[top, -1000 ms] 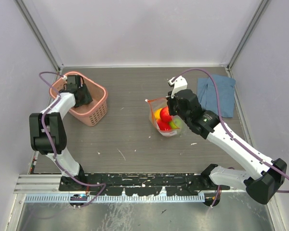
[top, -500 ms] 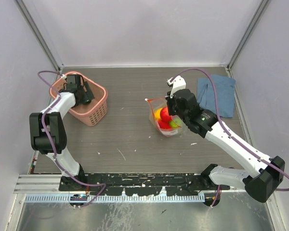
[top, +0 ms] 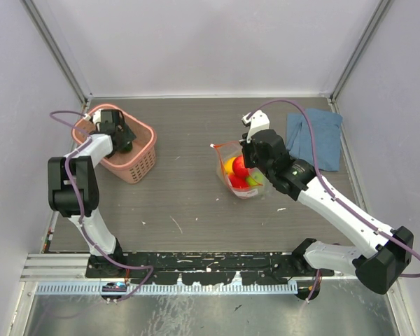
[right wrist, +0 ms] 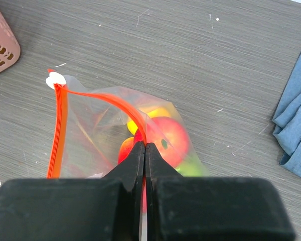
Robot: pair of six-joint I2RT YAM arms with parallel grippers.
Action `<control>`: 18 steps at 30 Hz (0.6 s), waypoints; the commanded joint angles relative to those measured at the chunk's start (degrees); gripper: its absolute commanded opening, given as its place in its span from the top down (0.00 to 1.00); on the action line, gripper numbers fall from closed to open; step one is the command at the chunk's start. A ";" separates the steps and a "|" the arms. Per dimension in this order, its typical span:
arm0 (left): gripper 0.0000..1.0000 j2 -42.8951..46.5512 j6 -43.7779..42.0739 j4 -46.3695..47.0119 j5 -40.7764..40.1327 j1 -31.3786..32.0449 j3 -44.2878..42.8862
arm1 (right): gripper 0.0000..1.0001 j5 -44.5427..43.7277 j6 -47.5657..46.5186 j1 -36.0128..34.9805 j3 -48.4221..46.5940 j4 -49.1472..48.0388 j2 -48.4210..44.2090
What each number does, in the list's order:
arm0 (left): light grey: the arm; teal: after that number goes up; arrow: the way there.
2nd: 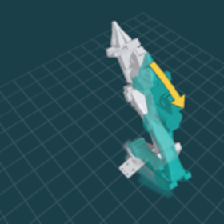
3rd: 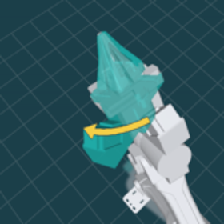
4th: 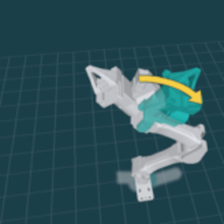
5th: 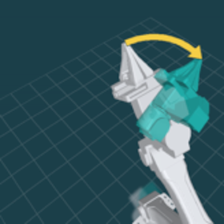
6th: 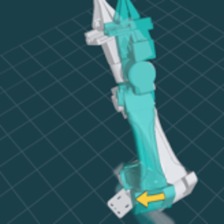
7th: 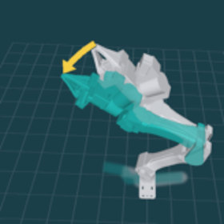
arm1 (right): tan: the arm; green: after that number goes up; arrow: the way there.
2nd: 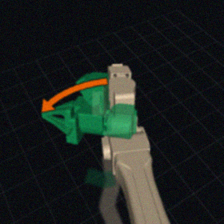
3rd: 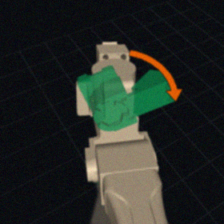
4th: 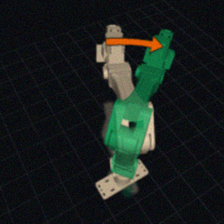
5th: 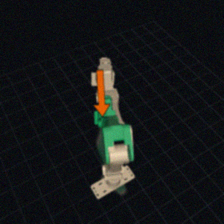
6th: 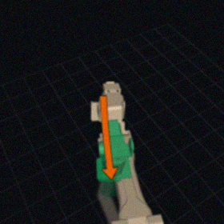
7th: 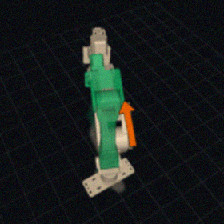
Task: Place the food in the zip-top bag and seal the zipper
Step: Pick up the fake fruit from the bin.
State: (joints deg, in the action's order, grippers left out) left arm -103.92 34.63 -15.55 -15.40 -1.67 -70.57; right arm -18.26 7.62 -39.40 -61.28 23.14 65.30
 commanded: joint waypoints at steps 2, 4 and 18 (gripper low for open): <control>0.13 -0.85 4.38 6.44 -4.87 -0.26 0.41 | 1.00 0.24 -0.78 0.03 -1.65 -2.66 0.09; 0.13 -1.59 4.24 6.77 -5.34 -0.26 0.35 | 1.00 0.37 -0.84 0.11 -1.55 -2.74 0.17; 0.36 -4.49 2.04 6.88 -4.35 -0.26 -0.99 | 1.00 1.03 -1.01 0.06 -1.44 -2.84 1.23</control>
State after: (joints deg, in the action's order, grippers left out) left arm -109.65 37.69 -11.62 -19.09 -1.67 -70.26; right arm -17.32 7.40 -39.40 -61.28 23.05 66.81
